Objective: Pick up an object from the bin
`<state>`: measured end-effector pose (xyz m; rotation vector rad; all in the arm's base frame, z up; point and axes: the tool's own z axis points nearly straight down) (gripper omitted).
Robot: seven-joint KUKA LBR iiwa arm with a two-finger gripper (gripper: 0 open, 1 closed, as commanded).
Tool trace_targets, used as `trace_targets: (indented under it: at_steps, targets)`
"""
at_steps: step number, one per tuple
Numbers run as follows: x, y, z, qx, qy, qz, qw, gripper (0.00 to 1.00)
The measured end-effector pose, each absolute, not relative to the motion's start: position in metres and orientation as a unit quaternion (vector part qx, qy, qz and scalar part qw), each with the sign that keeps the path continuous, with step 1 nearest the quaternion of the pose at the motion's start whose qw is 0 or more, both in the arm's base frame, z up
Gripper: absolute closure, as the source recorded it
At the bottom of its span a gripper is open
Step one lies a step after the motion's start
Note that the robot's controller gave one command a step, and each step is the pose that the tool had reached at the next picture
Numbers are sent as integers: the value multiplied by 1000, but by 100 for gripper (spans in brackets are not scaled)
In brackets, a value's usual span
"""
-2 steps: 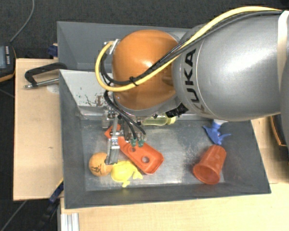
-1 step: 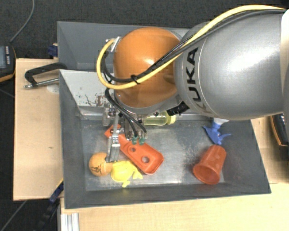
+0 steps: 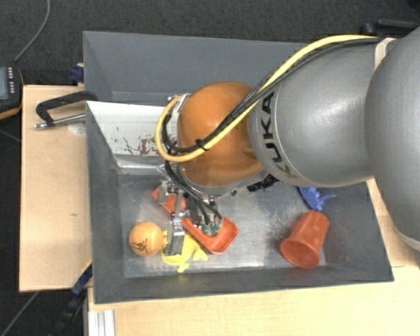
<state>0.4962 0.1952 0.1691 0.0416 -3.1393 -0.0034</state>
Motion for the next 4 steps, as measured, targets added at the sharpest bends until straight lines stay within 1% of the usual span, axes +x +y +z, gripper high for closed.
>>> trace_targets:
  at_steps: [1, 2, 3, 4]
  targets:
    - [506, 186, 131, 46, -999, -1, 1, 0]
    - [519, 175, 94, -20, -1000, -2, -2, 0]
    - [530, 143, 72, 102, -995, -2, -1, 100]
    - [529, 142, 71, 102, -995, -1, 1, 0]
